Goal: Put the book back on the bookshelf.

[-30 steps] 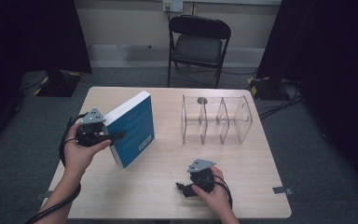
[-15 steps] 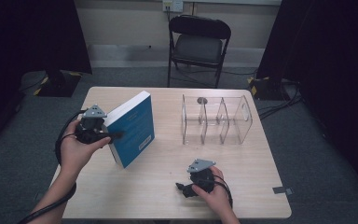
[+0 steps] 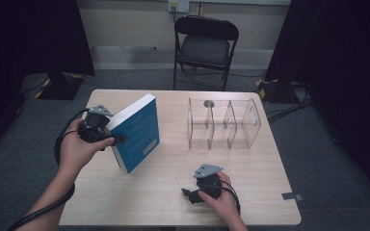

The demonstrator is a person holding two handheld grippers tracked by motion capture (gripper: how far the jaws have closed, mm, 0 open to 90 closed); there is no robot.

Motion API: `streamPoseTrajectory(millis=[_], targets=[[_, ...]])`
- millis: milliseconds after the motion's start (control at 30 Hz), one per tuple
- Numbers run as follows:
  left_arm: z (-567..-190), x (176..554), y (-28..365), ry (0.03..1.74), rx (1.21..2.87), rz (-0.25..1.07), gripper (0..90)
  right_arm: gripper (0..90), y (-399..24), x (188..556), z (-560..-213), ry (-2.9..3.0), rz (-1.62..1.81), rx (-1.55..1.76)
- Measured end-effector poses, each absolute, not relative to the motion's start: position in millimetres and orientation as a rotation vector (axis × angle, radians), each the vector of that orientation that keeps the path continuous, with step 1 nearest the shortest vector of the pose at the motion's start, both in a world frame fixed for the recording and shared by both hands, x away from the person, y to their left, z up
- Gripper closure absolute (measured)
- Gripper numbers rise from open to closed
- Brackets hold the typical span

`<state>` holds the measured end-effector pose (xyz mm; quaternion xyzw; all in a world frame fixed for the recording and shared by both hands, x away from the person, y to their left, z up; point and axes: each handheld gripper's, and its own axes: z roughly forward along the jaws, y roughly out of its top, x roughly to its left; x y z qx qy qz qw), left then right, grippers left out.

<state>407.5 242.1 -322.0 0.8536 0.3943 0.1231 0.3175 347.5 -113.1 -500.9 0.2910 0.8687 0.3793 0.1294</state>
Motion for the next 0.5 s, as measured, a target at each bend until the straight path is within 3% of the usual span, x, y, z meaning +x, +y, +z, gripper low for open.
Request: streamPoseTrajectory(millis=[500], targets=[[-313.9, 412.0, 239.0, 1.040, 2.280, 0.299, 57.3, 14.3, -113.1, 347.9, -501.0, 2.527, 1.105, 0.839]])
